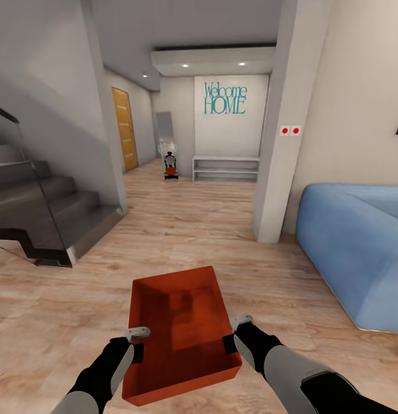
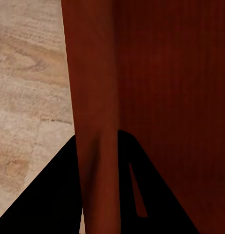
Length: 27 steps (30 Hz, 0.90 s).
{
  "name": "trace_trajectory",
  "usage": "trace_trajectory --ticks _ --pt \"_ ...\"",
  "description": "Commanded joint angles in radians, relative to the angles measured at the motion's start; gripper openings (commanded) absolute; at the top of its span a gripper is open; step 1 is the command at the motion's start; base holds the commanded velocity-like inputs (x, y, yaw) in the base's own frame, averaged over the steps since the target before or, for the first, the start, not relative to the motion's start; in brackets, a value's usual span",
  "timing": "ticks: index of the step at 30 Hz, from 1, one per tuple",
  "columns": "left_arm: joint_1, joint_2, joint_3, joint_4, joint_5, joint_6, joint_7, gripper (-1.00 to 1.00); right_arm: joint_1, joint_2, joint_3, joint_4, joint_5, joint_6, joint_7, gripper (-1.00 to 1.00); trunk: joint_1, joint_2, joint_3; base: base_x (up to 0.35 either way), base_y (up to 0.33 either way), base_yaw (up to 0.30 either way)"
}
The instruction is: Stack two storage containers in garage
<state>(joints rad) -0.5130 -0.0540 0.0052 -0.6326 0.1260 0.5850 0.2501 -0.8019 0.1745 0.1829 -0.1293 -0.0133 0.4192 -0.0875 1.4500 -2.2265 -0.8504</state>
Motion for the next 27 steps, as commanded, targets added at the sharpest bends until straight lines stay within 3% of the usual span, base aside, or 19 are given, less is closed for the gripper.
trace_trajectory --ticks 1,27 --pt "0.001 0.006 -0.012 0.001 0.044 -0.001 0.009 -1.00 -0.002 0.000 0.000 -0.004 0.018 0.007 0.000 -1.00 0.000 0.000 -0.001 0.341 0.077 0.000" --pt "0.001 0.006 -0.013 0.001 0.044 -0.001 0.006 -1.00 -0.002 0.000 0.000 -0.004 0.018 0.007 0.000 -1.00 0.000 0.000 -0.001 0.341 0.077 0.000"
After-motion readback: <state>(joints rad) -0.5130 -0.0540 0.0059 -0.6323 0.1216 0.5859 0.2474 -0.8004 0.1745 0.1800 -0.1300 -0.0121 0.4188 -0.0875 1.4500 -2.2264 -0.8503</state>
